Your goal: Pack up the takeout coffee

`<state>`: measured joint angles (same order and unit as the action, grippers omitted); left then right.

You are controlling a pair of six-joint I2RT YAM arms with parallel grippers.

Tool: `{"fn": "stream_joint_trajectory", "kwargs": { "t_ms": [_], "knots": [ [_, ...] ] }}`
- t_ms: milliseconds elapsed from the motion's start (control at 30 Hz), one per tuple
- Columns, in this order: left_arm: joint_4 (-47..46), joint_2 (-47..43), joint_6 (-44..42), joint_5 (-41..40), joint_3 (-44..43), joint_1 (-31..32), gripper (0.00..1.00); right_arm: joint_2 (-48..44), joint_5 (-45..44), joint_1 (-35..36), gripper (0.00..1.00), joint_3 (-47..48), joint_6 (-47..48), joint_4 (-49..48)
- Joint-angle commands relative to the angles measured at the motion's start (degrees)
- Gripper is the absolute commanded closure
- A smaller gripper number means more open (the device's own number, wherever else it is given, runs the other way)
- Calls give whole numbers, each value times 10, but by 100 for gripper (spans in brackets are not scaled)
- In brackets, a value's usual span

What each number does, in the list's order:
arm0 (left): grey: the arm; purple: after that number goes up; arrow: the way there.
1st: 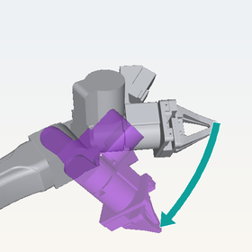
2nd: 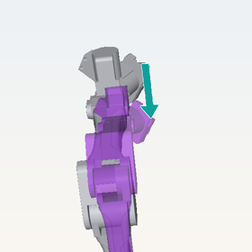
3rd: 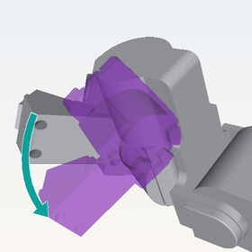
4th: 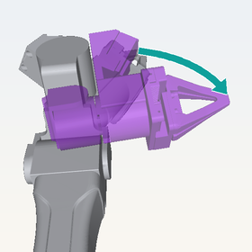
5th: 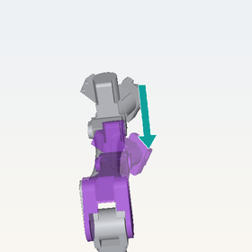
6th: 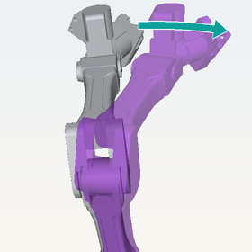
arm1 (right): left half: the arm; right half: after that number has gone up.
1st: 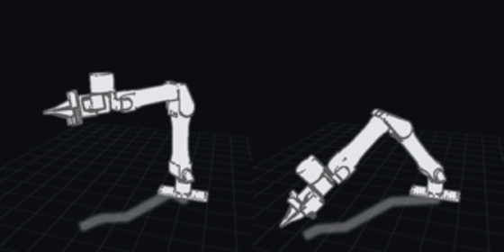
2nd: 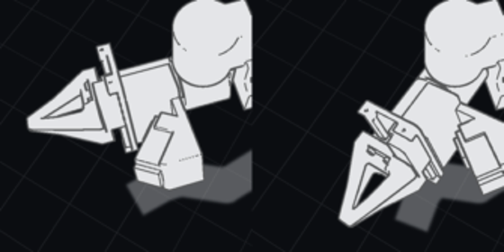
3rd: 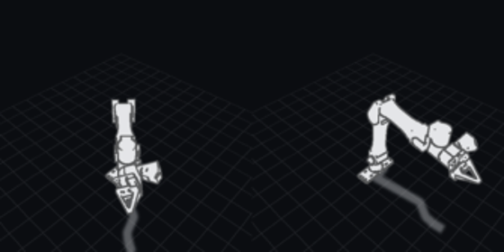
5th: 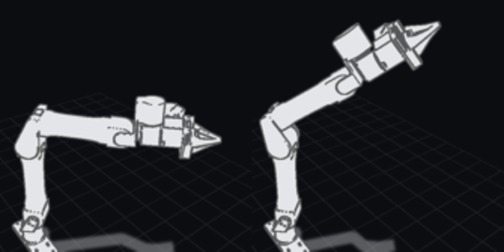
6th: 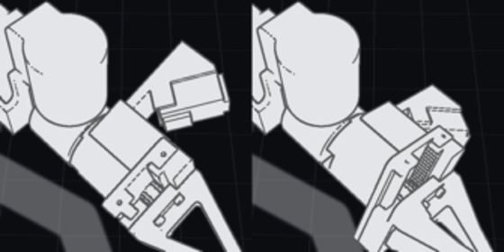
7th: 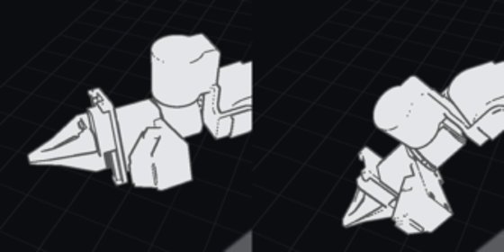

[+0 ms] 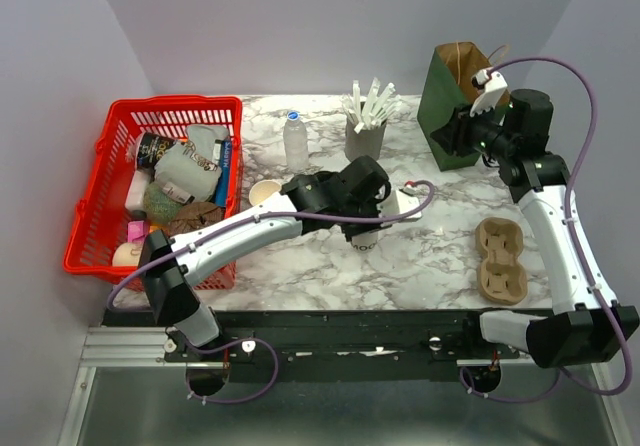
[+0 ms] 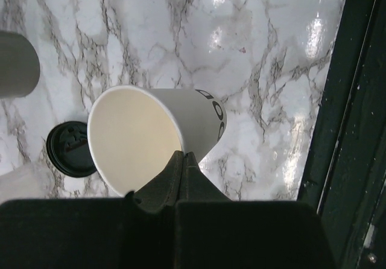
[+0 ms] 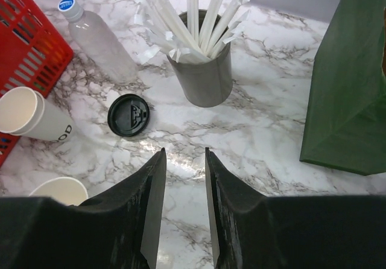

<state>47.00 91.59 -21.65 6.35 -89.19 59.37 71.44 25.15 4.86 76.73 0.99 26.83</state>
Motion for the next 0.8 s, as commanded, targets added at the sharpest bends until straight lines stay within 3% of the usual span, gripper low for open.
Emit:
{"fn": "stream_joint_trajectory", "kwargs": {
  "t_ms": [0,300,567,667,700,767],
  "knots": [
    [-89,9,-12,-39,26,35,100,-38,3,-13,59,-33,23,-15],
    [-198,32,5,-116,118,66,100,-93,4,-18,58,-90,20,-30],
    [-206,26,3,-114,157,69,100,-89,11,-19,58,-112,-3,-46],
    [-189,20,6,-103,153,72,85,-90,14,-19,58,-112,-5,-46],
    [-179,18,7,-100,149,73,72,-92,14,-19,58,-112,-4,-46],
    [-167,10,6,-93,138,73,62,-96,15,-19,57,-111,-2,-45]
  ]
}}
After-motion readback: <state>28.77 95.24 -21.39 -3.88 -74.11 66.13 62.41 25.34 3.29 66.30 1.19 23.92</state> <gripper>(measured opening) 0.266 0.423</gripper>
